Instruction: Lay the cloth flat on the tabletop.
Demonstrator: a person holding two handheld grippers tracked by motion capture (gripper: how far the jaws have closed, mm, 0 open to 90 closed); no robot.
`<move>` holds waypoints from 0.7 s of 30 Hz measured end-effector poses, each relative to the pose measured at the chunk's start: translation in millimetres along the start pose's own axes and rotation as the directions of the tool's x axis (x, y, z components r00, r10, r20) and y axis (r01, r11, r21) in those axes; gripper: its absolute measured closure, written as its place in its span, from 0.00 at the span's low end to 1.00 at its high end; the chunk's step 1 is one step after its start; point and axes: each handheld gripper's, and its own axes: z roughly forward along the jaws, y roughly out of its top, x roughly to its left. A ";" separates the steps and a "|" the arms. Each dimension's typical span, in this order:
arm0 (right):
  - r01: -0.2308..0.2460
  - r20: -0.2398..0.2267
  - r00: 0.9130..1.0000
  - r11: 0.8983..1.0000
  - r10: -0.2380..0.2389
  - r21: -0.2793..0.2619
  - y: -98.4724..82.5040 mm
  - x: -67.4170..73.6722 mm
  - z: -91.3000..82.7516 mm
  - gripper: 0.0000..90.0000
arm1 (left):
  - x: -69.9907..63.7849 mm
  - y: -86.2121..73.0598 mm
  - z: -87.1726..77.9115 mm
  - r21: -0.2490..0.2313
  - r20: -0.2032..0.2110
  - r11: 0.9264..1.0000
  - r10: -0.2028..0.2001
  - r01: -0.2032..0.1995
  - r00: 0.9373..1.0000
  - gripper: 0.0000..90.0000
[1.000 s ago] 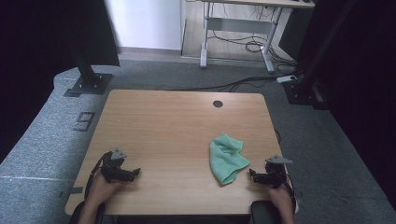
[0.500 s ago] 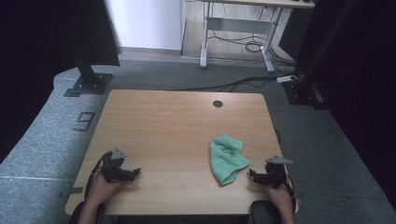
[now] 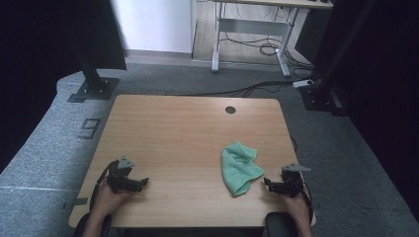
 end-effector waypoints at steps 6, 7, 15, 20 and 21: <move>0.032 -0.003 0.999 0.999 -0.032 -0.010 9.7 6.6 -4.1 0.13 | 0.0 0.0 0.0 0.000 0.000 1.000 0.000 0.000 1.000 0.00; 0.036 -0.008 0.999 0.999 -0.036 -0.016 13.2 8.7 -5.3 0.12 | 0.0 0.0 0.0 0.000 0.000 1.000 0.000 0.000 1.000 0.00; 0.047 -0.022 0.999 0.999 -0.047 -0.020 23.1 14.5 -4.4 0.04 | 0.0 0.0 0.0 0.000 0.000 1.000 0.000 0.000 1.000 0.00; 0.061 -0.030 0.998 0.998 -0.062 -0.021 30.2 18.1 -2.9 0.02 | -0.1 0.1 0.0 0.000 0.000 1.000 0.000 0.000 1.000 0.00; 0.065 -0.032 0.997 0.998 -0.066 -0.021 32.0 18.9 -2.2 0.02 | -0.1 0.1 0.1 0.000 0.000 1.000 0.000 0.000 1.000 0.00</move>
